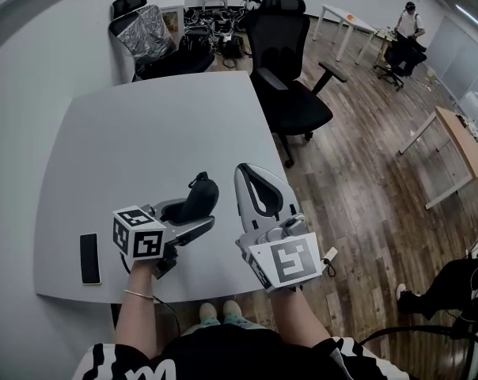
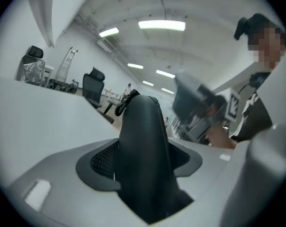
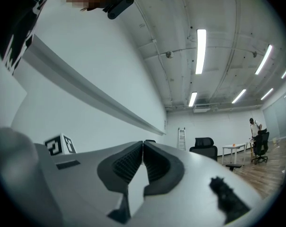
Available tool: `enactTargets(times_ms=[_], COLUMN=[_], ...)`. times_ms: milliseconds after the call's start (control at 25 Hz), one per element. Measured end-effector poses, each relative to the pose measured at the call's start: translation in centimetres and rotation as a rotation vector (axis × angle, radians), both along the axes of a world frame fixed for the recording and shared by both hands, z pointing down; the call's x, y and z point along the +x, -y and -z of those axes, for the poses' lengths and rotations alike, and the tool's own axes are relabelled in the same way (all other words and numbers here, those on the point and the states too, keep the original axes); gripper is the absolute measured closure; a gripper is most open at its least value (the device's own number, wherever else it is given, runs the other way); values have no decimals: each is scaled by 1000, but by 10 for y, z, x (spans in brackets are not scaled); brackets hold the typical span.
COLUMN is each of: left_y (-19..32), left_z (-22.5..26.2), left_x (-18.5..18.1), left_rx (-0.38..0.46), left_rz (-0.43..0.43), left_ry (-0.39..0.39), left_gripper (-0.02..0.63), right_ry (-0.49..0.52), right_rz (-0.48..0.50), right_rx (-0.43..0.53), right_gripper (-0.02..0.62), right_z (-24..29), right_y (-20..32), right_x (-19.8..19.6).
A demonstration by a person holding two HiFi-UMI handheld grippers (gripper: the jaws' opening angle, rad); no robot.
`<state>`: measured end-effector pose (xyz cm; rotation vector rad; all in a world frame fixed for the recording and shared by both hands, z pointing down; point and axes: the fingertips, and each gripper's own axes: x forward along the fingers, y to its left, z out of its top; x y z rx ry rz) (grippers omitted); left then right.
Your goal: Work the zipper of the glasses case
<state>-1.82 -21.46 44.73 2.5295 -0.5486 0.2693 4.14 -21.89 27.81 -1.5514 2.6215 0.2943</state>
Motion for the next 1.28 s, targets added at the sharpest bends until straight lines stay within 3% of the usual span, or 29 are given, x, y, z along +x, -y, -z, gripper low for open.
enactTargets(times_ms=[120,240,360,640,880,1120,1280], left_y=[-12,-32,-49,-65,-70,-70,-70], left_z=[70,114,133,140,137,138,137], left_x=[-6,-10,-11,-31,-34,-35,-36], left_rx=[123,233,290,291,272,266,255], left_rz=[-61,-131,-217,-288,-359,-346,-351], left_ry=[-185,-248,-250,-155,-105,-85,-62], left_gripper=[313,310,308,305,305,304,304], right_ry=[-58,-206,-378,-659,-685,-614,-670], right_rz=[-5,76,134,231,243,255,255], right_rx=[1,98,180,341,382,402,435], right_gripper=[586,584,584,577,571,571,571], right_z=[6,2,-1,-5,1,14,14], right_y=[3,-6,-19,-46,-47,-50,-54], right_x=[-3,-24,-47,-75,-75,-69,-70])
